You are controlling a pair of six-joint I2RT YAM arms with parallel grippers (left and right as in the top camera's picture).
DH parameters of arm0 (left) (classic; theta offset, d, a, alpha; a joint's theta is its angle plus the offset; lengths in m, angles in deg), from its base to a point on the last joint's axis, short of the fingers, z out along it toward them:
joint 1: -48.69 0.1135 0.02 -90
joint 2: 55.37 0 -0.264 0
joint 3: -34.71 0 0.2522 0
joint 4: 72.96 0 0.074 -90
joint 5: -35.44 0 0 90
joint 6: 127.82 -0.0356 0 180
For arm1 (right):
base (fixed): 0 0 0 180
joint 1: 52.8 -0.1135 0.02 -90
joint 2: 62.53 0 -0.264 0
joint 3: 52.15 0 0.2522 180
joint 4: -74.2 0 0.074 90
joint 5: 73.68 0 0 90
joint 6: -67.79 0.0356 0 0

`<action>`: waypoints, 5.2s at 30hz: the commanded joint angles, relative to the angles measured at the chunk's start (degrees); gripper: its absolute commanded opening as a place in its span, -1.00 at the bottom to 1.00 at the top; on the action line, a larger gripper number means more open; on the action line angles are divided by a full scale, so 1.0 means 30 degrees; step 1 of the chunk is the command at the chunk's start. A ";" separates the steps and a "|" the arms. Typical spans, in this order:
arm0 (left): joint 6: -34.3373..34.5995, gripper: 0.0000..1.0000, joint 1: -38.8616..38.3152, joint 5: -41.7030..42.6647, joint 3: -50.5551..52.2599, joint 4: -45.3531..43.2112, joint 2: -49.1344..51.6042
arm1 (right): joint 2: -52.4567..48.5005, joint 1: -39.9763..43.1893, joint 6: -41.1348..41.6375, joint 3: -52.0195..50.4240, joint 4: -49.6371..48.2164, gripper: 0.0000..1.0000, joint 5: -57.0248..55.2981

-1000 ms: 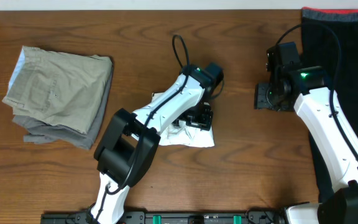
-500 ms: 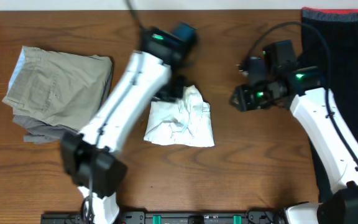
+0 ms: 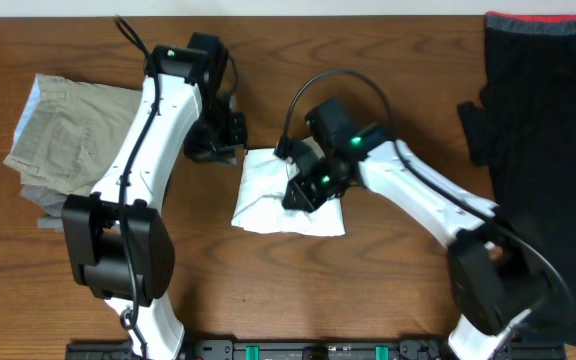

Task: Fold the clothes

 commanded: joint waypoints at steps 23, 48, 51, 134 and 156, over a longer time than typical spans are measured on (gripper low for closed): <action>-0.2186 -0.78 -0.0576 0.4138 0.7337 -0.5231 0.0262 | 0.2783 0.1872 0.1100 0.0087 0.0066 -0.86 0.2747; -0.2127 -0.78 -0.0576 0.4328 0.7337 -0.5355 0.0262 | 0.0379 0.2339 0.4153 0.0087 0.5275 -0.95 -0.7715; -0.2135 -0.78 -0.0576 0.4328 0.7337 -0.5355 0.0262 | 0.1712 0.2390 0.1093 0.0087 0.3519 -0.90 -0.2790; -0.2703 -0.07 -0.0590 0.2601 0.7468 -0.2849 0.0262 | 0.2528 0.1064 -0.2594 -0.2579 0.4102 -0.98 -0.4073; -0.1188 -0.88 0.0561 0.1107 1.1132 -0.6914 0.0262 | 0.2528 0.1086 -0.1938 -0.4809 0.4663 -0.98 -0.5646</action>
